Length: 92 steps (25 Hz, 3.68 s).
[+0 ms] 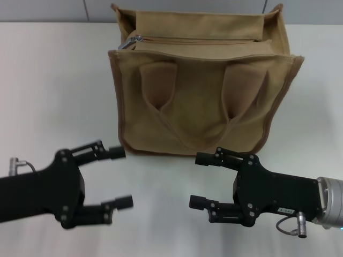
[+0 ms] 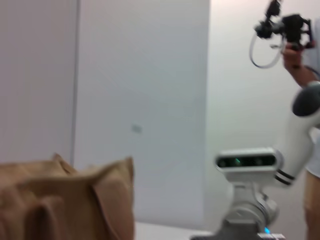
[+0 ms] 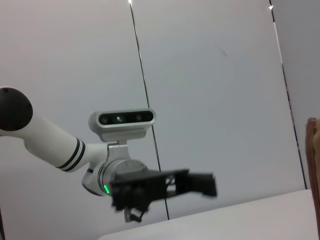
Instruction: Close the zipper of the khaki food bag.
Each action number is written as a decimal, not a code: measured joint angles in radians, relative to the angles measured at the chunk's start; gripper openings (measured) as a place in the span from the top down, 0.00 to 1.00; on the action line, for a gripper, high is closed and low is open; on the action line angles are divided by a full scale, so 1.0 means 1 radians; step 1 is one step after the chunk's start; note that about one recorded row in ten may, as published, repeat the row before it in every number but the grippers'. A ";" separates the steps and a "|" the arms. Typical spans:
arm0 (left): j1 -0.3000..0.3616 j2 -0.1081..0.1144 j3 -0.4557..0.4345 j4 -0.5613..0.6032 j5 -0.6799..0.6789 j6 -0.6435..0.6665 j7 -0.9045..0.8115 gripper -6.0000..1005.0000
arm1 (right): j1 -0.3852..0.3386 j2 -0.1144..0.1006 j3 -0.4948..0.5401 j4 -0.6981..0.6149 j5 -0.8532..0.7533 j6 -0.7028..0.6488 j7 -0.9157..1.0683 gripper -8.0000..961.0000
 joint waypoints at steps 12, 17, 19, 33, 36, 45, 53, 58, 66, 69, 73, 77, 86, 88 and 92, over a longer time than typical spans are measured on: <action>-0.004 -0.006 -0.064 -0.043 -0.222 -0.152 0.043 0.17 | 0.001 0.001 0.000 0.087 0.002 -0.001 -0.110 0.18; -0.068 -0.006 -0.056 -0.083 -0.216 -0.351 0.052 0.17 | 0.000 0.001 0.002 0.121 0.001 -0.001 -0.157 0.18; -0.104 -0.008 -0.044 -0.085 -0.214 -0.413 0.055 0.17 | 0.000 0.001 0.001 0.129 0.002 -0.001 -0.157 0.18; -0.152 -0.008 -0.050 -0.072 -0.227 -0.412 0.069 0.18 | -0.020 0.003 0.001 0.147 0.000 -0.001 -0.169 0.18; -0.128 -0.005 -0.059 -0.050 -0.229 -0.369 0.066 0.18 | -0.019 0.003 0.001 0.149 0.000 0.000 -0.169 0.18; -0.063 -0.006 -0.138 -0.006 -0.306 -0.371 0.050 0.18 | -0.004 0.003 0.002 0.164 0.000 0.024 -0.169 0.18; -0.093 -0.007 0.024 -0.005 -0.287 -0.507 0.045 0.18 | 0.000 0.004 0.007 0.177 0.000 0.054 -0.170 0.18; -0.107 -0.011 0.080 -0.001 -0.295 -0.550 0.065 0.19 | -0.002 0.005 0.009 0.178 0.001 0.061 -0.170 0.18; -0.148 -0.016 0.079 -0.071 -0.427 -0.563 0.063 0.19 | -0.001 0.005 0.011 0.186 0.004 0.065 -0.170 0.18; -0.150 -0.016 0.080 -0.072 -0.434 -0.561 0.060 0.19 | -0.003 0.005 0.011 0.186 0.004 0.070 -0.170 0.18; -0.153 -0.017 0.080 -0.082 -0.435 -0.564 0.059 0.19 | -0.003 0.005 0.011 0.188 0.005 0.080 -0.170 0.18; -0.154 -0.017 0.080 -0.084 -0.435 -0.562 0.057 0.19 | -0.001 0.005 0.011 0.188 0.005 0.081 -0.170 0.18; -0.155 -0.011 0.159 -0.065 -0.430 -0.612 0.000 0.19 | 0.001 0.005 0.012 0.188 0.006 0.082 -0.170 0.18; -0.162 -0.013 0.154 -0.062 -0.433 -0.620 -0.014 0.20 | 0.001 0.005 0.012 0.189 0.006 0.082 -0.170 0.18; -0.164 -0.015 0.153 -0.062 -0.434 -0.622 -0.019 0.20 | 0.001 0.005 0.012 0.190 0.006 0.083 -0.170 0.18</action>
